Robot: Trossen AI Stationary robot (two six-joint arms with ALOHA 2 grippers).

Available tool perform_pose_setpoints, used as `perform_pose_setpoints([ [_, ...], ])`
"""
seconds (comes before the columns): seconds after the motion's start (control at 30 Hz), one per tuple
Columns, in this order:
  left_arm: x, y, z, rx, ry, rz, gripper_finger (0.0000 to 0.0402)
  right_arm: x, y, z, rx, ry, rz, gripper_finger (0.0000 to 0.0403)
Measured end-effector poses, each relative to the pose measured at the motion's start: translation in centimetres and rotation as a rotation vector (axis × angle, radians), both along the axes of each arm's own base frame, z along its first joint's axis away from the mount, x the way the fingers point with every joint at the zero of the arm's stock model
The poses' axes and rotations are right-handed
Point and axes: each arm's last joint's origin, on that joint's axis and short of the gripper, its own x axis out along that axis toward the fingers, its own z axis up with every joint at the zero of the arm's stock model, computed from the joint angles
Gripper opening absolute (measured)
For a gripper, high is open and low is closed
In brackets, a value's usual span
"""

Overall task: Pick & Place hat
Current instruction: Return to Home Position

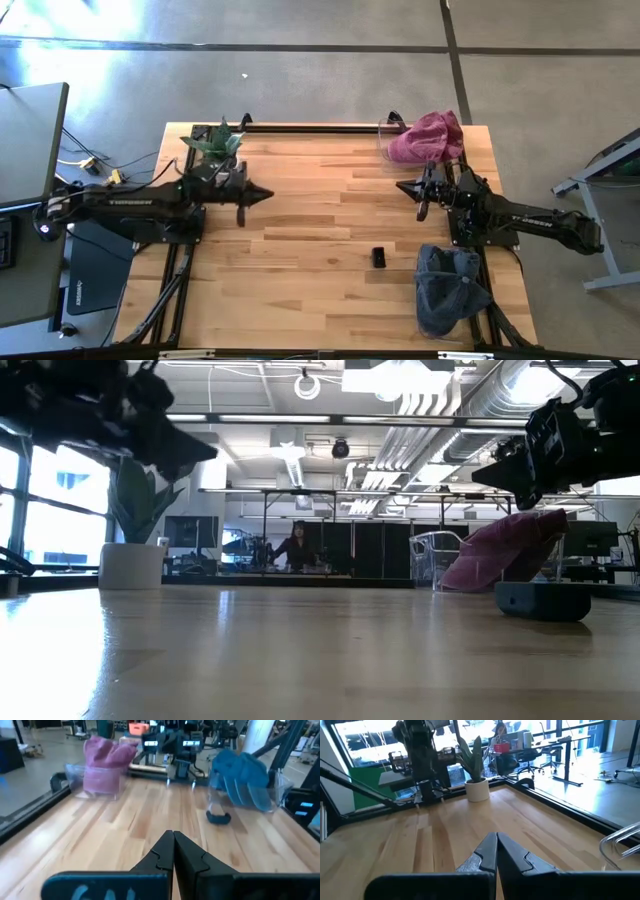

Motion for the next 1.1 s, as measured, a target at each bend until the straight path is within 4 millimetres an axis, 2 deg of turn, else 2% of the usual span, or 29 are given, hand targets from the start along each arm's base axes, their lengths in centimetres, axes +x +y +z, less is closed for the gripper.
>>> perform_pose_setpoints([
  [0.13, -2.1, -0.5, -1.0, -0.007, -0.051, -0.012, 0.0, 0.0, 0.0, 0.0, 0.045, -0.013, 0.0, 0.0],
  [0.3, -4.1, -1.1, -2.5, -0.004, -0.018, -0.044, 0.0, 0.0, 0.1, 0.0, 0.096, -0.025, 0.016, 0.0],
  [0.47, -5.7, -1.4, -3.4, -0.023, -0.025, -0.031, 0.0, 0.0, 0.1, -0.1, 0.1, -0.017, 0.035, 0.0],
  [0.53, -6.3, -1.5, -3.2, -0.018, -0.077, -0.013, 0.0, 0.0, 0.1, -0.2, 0.108, -0.006, 0.033, 0.0],
  [0.6, -6.6, -1.6, -2.7, -0.012, -0.095, -0.022, 0.0, 0.0, 0.1, -0.5, 0.13, 0.015, 0.026, 0.0],
  [0.7, -6.6, -1.6, -3.0, -0.011, -0.048, -0.026, 0.0, 0.0, 0.1, -0.8, 0.154, 0.042, 0.016, 0.0],
  [0.87, -6.6, -1.3, -3.3, -0.021, -0.036, 0.078, 0.0, -0.1, 0.1, -0.8, 0.151, 0.043, 0.0, 0.0],
  [1.1, -6.2, -1.2, -3.9, -0.082, -0.123, 0.136, 0.0, -0.1, 0.0, -0.8, 0.14, 0.048, -0.022, 0.0],
])
